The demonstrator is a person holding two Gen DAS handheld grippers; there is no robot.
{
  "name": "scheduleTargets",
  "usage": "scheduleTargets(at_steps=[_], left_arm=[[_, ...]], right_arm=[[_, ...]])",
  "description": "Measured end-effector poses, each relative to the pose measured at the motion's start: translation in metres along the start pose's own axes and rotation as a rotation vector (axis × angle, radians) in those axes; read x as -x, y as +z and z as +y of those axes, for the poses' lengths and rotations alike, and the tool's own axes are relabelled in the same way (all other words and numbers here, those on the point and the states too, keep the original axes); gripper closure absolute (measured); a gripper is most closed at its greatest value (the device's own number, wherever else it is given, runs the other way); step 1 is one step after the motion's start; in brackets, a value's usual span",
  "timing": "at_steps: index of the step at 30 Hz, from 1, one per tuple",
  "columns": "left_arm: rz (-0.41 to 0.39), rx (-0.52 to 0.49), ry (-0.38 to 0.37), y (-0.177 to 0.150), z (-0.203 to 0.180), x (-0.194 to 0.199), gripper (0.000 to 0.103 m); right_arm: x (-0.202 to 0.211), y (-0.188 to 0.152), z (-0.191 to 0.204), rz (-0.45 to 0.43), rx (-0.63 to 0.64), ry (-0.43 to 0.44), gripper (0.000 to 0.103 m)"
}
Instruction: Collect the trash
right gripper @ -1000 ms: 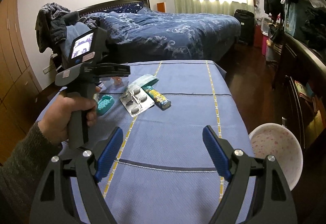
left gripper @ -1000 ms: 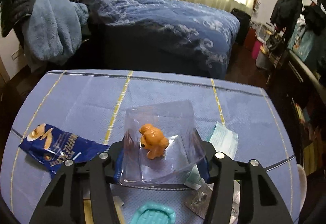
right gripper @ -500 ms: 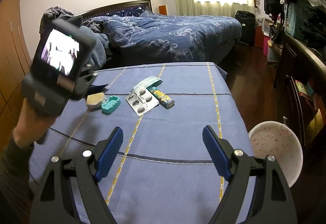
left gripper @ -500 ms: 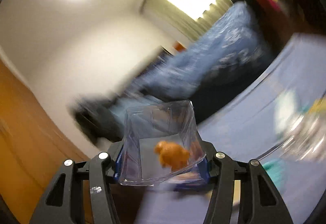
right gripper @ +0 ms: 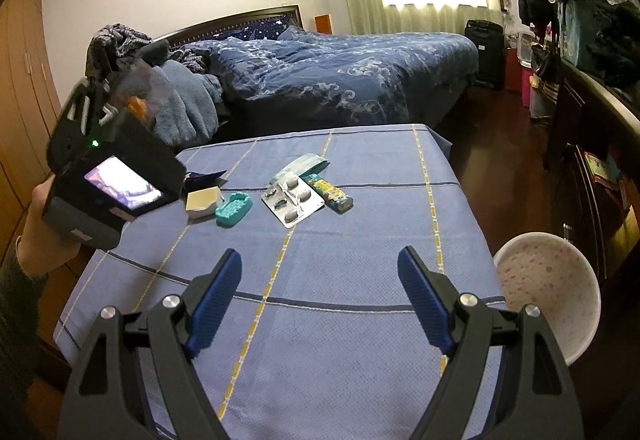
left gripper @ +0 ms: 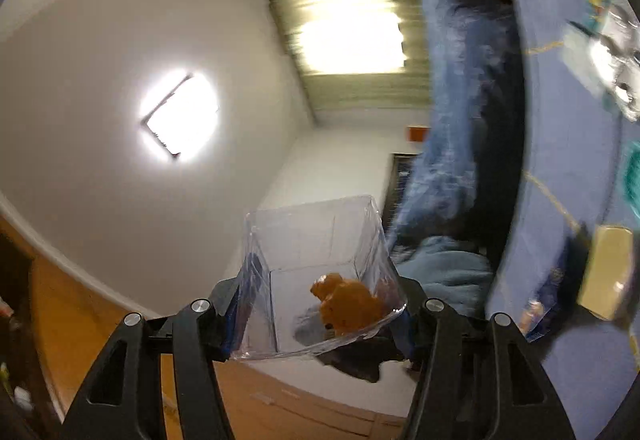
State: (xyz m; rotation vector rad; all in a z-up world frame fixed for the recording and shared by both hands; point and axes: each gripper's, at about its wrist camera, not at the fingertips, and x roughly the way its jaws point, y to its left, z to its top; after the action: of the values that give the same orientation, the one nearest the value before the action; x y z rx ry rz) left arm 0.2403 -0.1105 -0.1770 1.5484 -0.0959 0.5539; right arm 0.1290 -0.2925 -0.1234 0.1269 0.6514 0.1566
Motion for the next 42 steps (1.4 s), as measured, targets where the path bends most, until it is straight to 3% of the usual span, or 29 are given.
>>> scheduleTargets(at_steps=[1,2,4,5,6,7,9,12,14,19,25,29,33,40,41,42], left_arm=[[-0.029,-0.063,0.043,-0.004,-0.007,0.004,0.045],[-0.033,-0.040,0.067,-0.005,-0.003,0.007,0.045],[-0.009,0.038,-0.028,-0.007,0.009,0.009,0.045],[-0.031,-0.022,-0.051,-0.008,0.000,0.011,0.045],[-0.050,-0.078,-0.024,-0.009,-0.008,0.014,0.045],[-0.043,-0.070,-0.034,-0.010,-0.009,0.014,0.044],[0.021,0.063,-0.142,-0.010,0.008,0.009,0.043],[0.148,0.390,-0.391,-0.018,0.048,-0.007,0.042],[0.184,0.532,-0.482,-0.027,0.061,-0.014,0.042],[0.290,0.847,-0.635,-0.054,0.086,-0.025,0.039],[0.346,1.175,-0.777,-0.097,0.109,-0.017,0.039],[0.343,1.249,-0.803,-0.104,0.113,-0.009,0.039],[0.328,1.284,-0.819,-0.106,0.123,0.004,0.039],[0.279,1.297,-0.867,-0.093,0.132,0.022,0.039],[0.276,1.294,-0.869,-0.092,0.132,0.023,0.039],[0.274,1.291,-0.870,-0.091,0.133,0.024,0.039]], right_arm=[[0.001,0.001,0.000,-0.002,-0.005,0.004,0.022],[0.001,0.001,0.000,-0.003,-0.007,0.006,0.022],[0.003,0.001,-0.002,-0.007,-0.013,0.008,0.022],[0.003,0.001,-0.002,-0.005,-0.018,0.010,0.022],[0.002,0.002,-0.003,-0.001,-0.025,0.016,0.022],[0.001,0.003,-0.003,0.002,-0.031,0.025,0.022],[0.001,0.003,-0.002,0.001,-0.035,0.040,0.022],[-0.005,0.003,0.000,0.019,-0.043,0.045,0.022],[-0.012,0.004,0.004,0.032,-0.036,0.047,0.022],[-0.038,0.005,0.021,0.078,-0.006,0.062,0.022],[-0.035,-0.007,0.025,0.067,0.079,-0.058,0.022],[-0.002,-0.018,-0.006,0.034,0.074,-0.139,0.022],[0.015,-0.036,-0.034,0.073,0.058,-0.218,0.022],[-0.021,-0.043,-0.030,0.140,0.052,-0.149,0.022],[-0.031,-0.041,-0.027,0.152,0.055,-0.139,0.024],[-0.037,-0.041,-0.025,0.162,0.058,-0.135,0.033]])
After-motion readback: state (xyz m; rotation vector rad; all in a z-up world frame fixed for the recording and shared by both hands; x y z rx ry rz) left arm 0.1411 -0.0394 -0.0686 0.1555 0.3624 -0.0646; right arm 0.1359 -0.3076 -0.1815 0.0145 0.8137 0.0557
